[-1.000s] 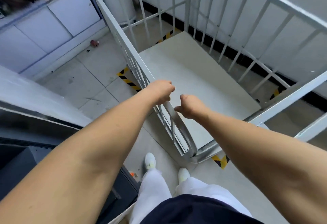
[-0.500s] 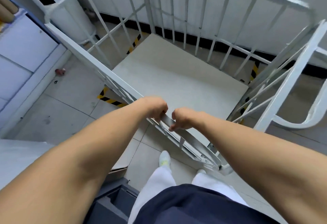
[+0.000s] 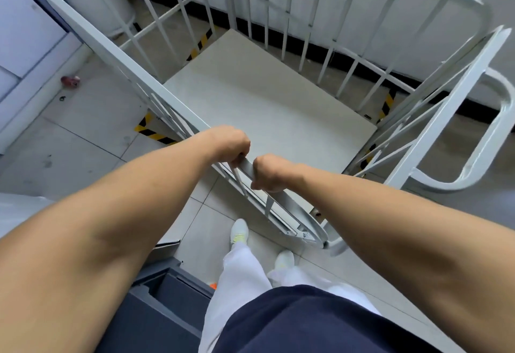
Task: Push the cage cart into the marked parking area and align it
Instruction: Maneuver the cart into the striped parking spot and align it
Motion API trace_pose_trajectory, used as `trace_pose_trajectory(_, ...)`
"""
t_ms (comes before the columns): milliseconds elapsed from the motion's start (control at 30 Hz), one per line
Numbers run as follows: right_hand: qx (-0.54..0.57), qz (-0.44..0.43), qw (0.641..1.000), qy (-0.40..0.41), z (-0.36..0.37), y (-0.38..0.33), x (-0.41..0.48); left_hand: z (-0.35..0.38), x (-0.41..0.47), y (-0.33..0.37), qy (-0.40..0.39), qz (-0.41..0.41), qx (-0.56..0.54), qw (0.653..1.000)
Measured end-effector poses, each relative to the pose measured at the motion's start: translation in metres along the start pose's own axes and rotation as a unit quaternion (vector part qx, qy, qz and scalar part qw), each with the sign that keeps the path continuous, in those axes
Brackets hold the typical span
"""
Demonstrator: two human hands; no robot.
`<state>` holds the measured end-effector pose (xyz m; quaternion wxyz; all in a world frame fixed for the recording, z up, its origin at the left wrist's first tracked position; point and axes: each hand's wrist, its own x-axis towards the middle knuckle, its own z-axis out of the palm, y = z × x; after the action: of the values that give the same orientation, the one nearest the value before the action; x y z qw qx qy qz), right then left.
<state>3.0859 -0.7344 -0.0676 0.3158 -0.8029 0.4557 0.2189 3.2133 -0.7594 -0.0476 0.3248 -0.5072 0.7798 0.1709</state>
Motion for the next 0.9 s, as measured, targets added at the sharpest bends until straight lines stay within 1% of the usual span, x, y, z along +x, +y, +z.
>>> trace_pose_trajectory(200,0.003,0.011,1.0,-0.006,-0.005,0.014,-0.012,-0.004,0.004,0.017,0.015,-0.005,-0.016,1.0)
trace_pose_trajectory(700,-0.006,0.063,0.998,-0.012,-0.012,0.071,-0.04,-0.018,0.028,0.07,0.088,0.03,-0.037,0.995)
trace_pose_trajectory(900,0.004,0.088,0.996,0.003,-0.007,0.09,-0.049,-0.026,0.037,0.085,0.09,0.046,-0.023,0.995)
